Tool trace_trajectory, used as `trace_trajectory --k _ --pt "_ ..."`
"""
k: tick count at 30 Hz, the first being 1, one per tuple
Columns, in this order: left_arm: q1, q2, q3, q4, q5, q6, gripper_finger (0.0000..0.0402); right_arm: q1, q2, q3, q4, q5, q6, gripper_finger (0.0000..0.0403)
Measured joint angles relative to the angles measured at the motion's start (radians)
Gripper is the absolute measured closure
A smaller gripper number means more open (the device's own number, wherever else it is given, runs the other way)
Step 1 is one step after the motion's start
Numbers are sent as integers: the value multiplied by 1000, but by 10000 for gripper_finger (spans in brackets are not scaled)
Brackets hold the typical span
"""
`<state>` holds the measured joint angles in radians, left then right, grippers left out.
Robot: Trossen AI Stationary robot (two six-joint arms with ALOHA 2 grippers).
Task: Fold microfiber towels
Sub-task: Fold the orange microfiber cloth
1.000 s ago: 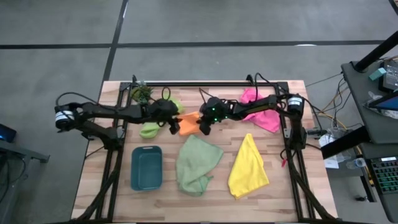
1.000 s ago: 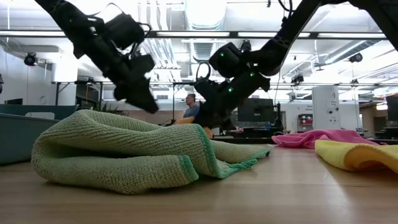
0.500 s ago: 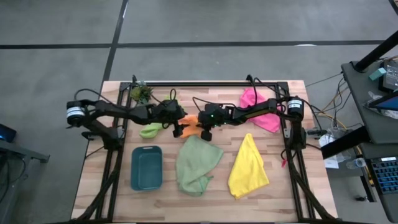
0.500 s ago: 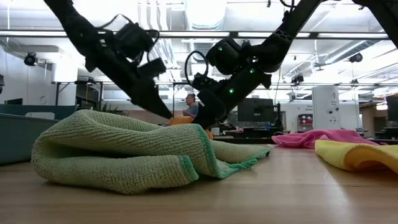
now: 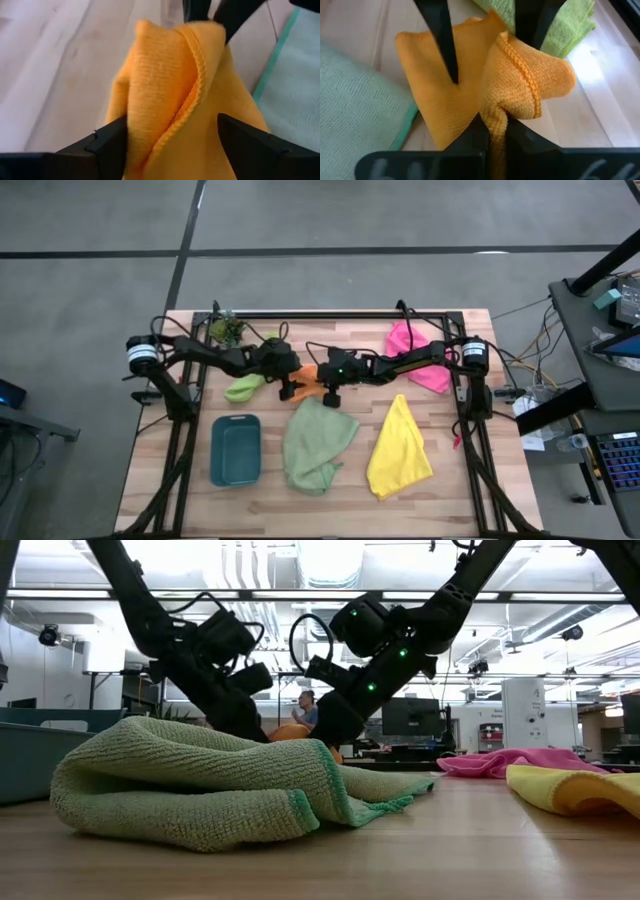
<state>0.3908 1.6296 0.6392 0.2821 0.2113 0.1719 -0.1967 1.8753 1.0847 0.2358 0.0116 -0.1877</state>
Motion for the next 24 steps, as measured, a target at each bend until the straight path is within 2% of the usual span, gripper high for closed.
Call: trace_trajectory --k 5,11,15,24 --pt "0 17 2 1 17 0 193 0 -1 0 15 0 -8 390" --pt "0 5 3 7 18 -8 310 0 -1 0 8 -1 10 389" --pt "0 2 3 7 19 -55 387 0 -4 1 8 -2 58 361" --pt "-35 -66 3 -32 19 -209 399 -8 -76 1 -57 -3 103 234"
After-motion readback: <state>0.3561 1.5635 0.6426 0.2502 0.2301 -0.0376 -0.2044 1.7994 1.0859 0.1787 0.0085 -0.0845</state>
